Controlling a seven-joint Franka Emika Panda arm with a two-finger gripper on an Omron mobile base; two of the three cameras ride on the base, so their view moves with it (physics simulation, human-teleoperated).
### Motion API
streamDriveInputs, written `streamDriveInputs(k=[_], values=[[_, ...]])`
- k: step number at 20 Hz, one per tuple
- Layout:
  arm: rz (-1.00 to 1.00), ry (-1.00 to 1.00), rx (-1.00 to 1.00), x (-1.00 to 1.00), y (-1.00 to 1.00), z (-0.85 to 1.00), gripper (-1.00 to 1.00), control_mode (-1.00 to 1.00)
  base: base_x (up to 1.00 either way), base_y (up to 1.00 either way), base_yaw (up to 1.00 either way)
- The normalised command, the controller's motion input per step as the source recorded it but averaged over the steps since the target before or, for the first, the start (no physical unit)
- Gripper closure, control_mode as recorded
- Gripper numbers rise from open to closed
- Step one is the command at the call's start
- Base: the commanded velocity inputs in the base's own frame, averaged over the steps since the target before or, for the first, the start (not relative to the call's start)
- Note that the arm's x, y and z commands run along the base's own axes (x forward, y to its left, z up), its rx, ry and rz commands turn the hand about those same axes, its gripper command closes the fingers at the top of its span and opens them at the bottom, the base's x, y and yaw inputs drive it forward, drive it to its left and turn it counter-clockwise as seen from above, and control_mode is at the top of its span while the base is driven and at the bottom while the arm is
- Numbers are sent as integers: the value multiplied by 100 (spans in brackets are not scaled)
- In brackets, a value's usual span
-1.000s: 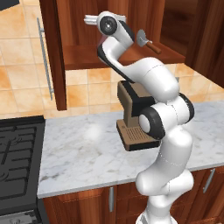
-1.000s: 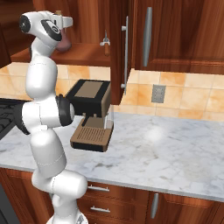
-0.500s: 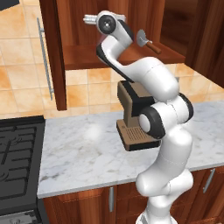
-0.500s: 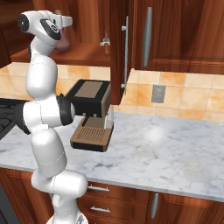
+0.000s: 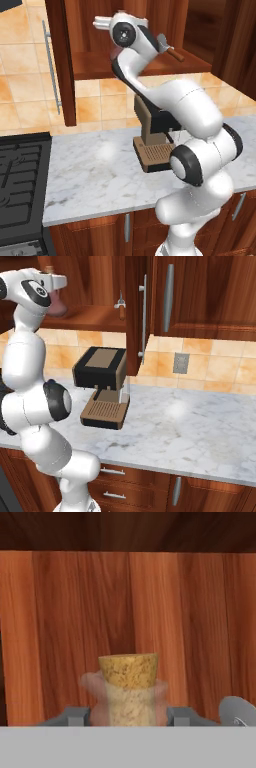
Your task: The dining table condiment station is running low on oil/vinegar bottle. Refill the condiment station by opening the cabinet and taking the oil/vinegar bottle from the cabinet and placing it on the dining table.
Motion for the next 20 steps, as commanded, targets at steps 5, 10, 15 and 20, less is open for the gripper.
streamDriveInputs(k=[5, 10, 15, 20], values=[[10, 0, 0, -100, -1, 0, 100, -100, 0, 0, 0], [25, 0, 0, -100, -31, -14, 100, -100, 0, 0, 0], [41, 0, 0, -100, -46, -13, 100, -100, 0, 0, 0], [45, 0, 0, -100, -28, 0, 100, -100, 0, 0, 0]])
